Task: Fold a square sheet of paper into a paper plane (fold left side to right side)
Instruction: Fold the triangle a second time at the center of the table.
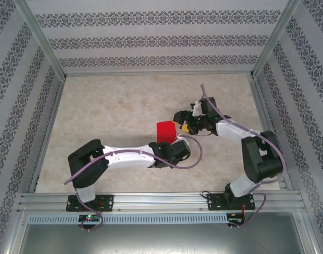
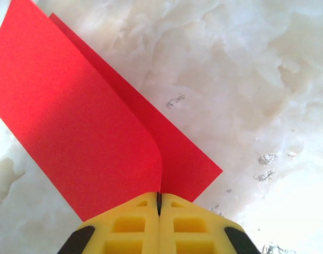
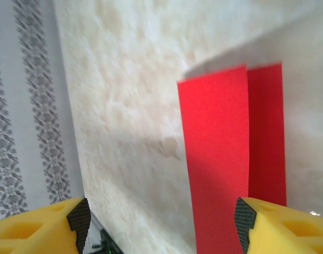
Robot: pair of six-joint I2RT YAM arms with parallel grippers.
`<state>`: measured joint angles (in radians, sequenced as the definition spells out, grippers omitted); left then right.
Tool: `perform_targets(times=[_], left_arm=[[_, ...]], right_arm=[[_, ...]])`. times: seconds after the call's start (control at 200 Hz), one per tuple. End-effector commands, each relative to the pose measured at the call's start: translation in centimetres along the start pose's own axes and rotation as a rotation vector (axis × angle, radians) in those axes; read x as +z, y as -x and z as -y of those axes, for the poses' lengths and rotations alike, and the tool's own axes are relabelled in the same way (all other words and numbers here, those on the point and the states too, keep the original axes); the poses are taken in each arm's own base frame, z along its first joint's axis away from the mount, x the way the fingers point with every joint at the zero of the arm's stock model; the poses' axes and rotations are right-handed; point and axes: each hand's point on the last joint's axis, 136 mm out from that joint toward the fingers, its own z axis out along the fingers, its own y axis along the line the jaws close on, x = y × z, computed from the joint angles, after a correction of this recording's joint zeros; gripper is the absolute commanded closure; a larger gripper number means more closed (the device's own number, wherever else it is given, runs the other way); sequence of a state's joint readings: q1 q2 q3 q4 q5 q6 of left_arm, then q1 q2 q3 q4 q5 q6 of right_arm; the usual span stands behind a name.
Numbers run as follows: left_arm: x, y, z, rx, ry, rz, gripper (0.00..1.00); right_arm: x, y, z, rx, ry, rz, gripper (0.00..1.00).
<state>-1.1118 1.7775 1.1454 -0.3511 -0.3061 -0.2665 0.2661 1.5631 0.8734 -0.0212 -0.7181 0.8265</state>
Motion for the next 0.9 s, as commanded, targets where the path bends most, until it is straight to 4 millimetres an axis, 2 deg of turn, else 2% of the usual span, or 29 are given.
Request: perform_targets(times=[0.0,0.065,0.205,0.25,0.33,0.57,0.709,0.894], left_arm=[[-0.9,1.8,0.3,-0.136,-0.148,0.078,1.00],[-1.0,1.9,-0.2,-0.191,-0.200,0.093,1.00],[-1.3,2.3,-1.4,-0.321,-0.323,0.121,1.00],[-1.4,2.2,-1.9,-0.362,-0.360,0.131,1.00],[-1.5,2.0,-2.5,-0.421,-0.419,0.144,1.00],[-1.4,1.2,-4.3,-0.526,-0.500,0.151,1.00],[-0.9,0.7,-5.1,-0.544,-0.488,0.138,1.00],[-0.4,0.1,-6.1,-0.553,-0.463,0.121,1.00]], right_arm=[[-2.6,1.6,-0.2,-0.072,-0.003,0.118,0.25],[-3.7,1.4,0.5,-0.088,-0.018,0.140,0.27],[-4.7,-0.2,1.9,-0.144,-0.060,0.128,0.42],[-4.6,-1.0,2.2,-0.149,-0.052,0.113,0.47],[-4.4,-2.5,2.8,-0.148,-0.038,0.093,0.62],[-1.7,-7.9,4.8,-0.156,-0.074,-0.021,0.98],[0.0,-10.1,5.7,-0.147,-0.095,-0.087,1.00],[1.6,-11.7,6.2,-0.148,-0.127,-0.140,1.00]])
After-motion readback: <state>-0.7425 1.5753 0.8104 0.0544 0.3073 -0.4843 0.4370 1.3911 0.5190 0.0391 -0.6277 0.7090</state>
